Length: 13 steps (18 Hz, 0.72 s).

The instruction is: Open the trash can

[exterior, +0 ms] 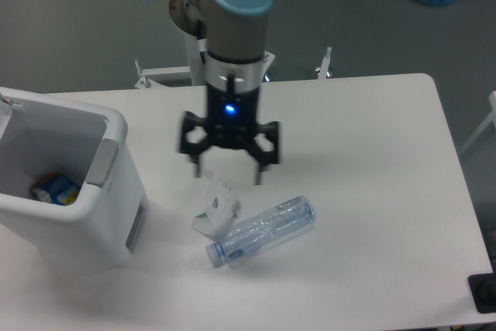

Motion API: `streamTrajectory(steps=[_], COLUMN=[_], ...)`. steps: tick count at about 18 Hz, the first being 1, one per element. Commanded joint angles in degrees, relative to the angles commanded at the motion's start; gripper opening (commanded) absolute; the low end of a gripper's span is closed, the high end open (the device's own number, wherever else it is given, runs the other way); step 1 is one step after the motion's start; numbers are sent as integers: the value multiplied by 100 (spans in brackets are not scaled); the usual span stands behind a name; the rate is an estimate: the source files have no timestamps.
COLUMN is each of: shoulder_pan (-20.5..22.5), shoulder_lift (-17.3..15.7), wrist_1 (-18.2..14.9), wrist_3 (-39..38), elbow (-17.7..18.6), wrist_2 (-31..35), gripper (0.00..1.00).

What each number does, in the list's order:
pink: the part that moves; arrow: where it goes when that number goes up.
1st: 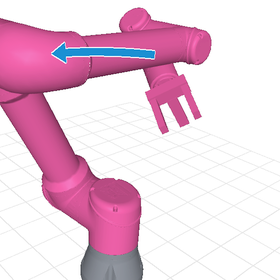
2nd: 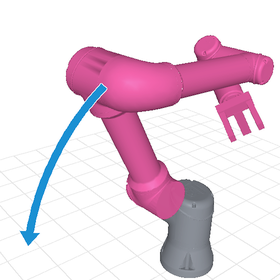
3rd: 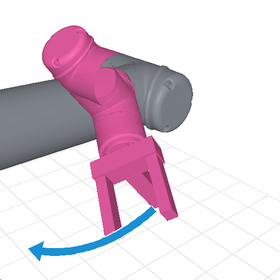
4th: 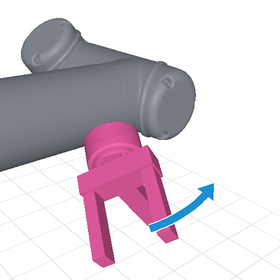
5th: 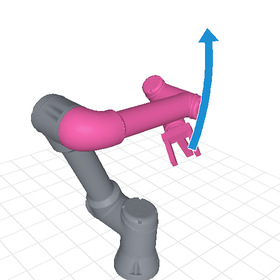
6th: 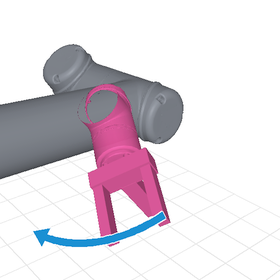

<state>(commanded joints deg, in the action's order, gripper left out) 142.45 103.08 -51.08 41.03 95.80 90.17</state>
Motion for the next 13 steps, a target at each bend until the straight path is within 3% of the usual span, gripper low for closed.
streamTrajectory(steps=[3, 7, 11, 13], shoulder_pan=[615, 1205, 1338, 1259], shoulder_lift=[370, 818, 960, 942], wrist_1=[177, 142, 80, 106], wrist_3=[421, 1739, 2320, 2480], elbow=[-123, -518, -615, -458], wrist_2=[80, 71, 63, 89], gripper=[100, 100, 100, 100])
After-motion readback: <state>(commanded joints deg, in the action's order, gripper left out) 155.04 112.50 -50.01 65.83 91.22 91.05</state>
